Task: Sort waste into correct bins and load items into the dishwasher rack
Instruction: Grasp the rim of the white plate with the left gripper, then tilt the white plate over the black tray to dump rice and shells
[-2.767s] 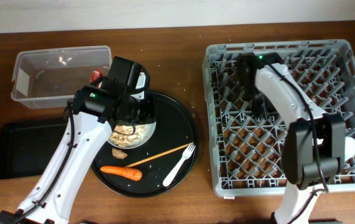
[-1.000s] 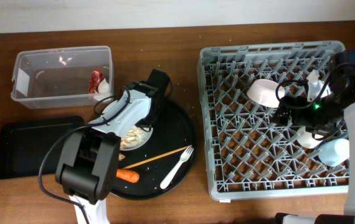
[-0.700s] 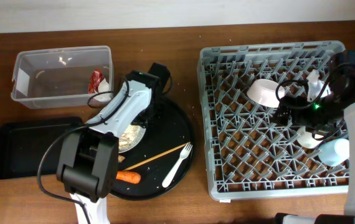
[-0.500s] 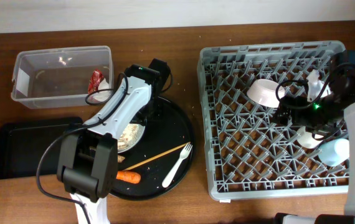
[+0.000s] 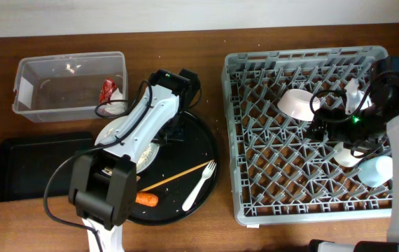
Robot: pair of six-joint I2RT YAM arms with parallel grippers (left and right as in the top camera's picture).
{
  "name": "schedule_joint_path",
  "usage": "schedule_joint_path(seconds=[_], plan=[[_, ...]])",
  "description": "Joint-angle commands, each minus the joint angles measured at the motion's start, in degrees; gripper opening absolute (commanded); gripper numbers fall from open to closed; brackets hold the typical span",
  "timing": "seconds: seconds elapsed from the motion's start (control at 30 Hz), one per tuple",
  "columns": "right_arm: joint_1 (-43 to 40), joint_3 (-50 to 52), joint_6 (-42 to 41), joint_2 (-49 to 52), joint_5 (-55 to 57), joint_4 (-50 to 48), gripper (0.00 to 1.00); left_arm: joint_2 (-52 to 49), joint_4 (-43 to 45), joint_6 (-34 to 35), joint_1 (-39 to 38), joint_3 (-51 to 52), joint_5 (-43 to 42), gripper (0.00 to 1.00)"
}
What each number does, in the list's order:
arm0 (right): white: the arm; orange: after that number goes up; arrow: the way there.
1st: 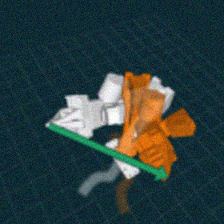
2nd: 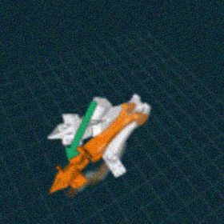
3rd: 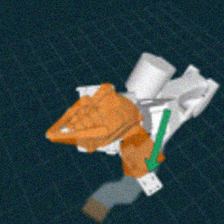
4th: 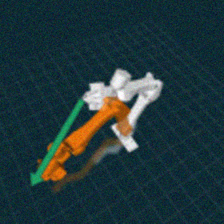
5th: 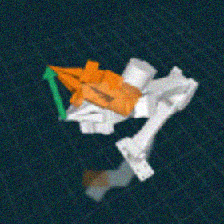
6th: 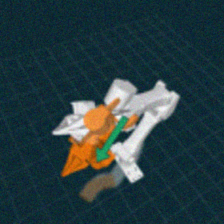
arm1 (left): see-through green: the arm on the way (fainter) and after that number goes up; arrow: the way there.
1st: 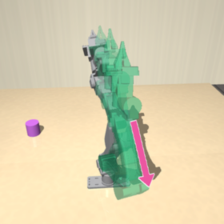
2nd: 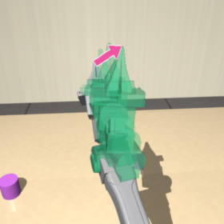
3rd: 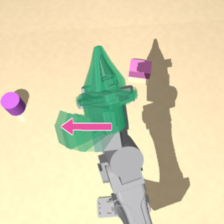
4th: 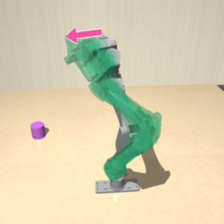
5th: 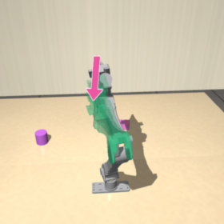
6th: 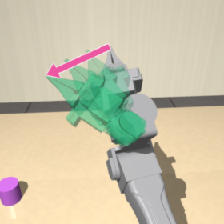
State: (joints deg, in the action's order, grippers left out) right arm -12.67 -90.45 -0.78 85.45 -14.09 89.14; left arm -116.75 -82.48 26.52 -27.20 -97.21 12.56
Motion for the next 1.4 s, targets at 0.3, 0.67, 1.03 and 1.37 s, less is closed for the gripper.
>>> schedule_joint_path(seconds=[0.3,0.67,1.03,1.37], plan=[[-0.17,0.31,0.57,-0.61,0.74,0.02,0.98,9.75,-3.3,-0.13,14.99,-1.42,2.21,0.0],[-0.17,0.31,0.57,-0.61,1.25,-0.04,0.98,9.75,0.37,-17.38,29.79,-1.4,-12.81,0.01],[-0.17,0.31,0.59,-0.61,1.25,-0.42,0.98,9.75,-2.08,-30.91,42.8,-1.42,-34.21,0.0],[-0.17,1.22,0.57,-0.61,1.9,-0.92,0.98,9.75,-6.84,-40.35,47.74,-1.42,-51.19,0.0]])
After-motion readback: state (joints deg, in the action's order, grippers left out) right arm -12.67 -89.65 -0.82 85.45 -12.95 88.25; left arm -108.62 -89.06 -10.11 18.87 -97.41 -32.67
